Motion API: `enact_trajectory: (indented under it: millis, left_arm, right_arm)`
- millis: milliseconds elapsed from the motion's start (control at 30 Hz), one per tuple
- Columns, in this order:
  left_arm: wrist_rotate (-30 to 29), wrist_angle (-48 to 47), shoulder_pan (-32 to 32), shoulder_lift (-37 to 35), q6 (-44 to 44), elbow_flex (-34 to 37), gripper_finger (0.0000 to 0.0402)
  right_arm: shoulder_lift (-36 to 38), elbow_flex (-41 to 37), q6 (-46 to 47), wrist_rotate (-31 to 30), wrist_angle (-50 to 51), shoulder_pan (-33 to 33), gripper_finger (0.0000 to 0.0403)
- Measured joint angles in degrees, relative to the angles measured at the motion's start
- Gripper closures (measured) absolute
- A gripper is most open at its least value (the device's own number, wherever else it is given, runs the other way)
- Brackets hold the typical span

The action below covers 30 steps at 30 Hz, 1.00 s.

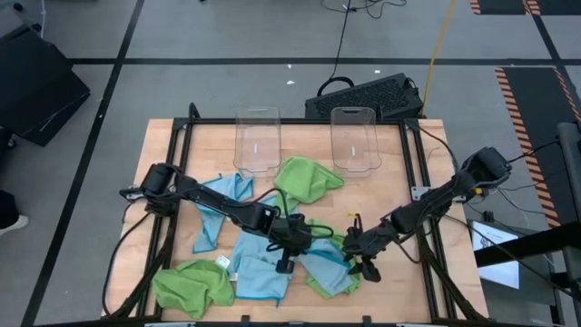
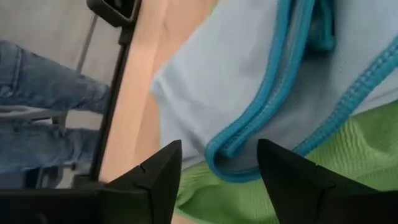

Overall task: Fold microfiber towels
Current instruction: Fold the right blue microfiber towel

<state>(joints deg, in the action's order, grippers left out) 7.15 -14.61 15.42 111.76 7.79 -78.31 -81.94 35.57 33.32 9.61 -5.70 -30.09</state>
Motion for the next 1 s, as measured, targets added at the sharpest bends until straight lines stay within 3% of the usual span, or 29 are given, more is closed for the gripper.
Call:
enact_trajectory:
  millis: [133,400,700,1000]
  left_arm:
    - [-0.12,-0.22,-0.10,-0.08,-0.17,0.01,0.0396]
    - [-0.62,-0.21,-0.11,-0.63,0.50,0.01,0.0392]
    - [-1.76,1.43,-0.72,-2.67,1.53,-0.01,0.0385]
    - [-1.78,2.59,-2.64,-3.82,1.55,0.01,0.0384]
  right_arm:
    - [-1.66,-0.01,0.02,2.55,-2.40,-0.02,0.0250]
    - [1.02,-0.02,1.43,3.00,-5.09,-0.02,0.0392]
    - [7.95,-0.02,6.86,4.76,-4.88,-0.02,0.0396]
    - [8.33,-0.01,12.86,5.71,-5.25,-1.43,0.0396]
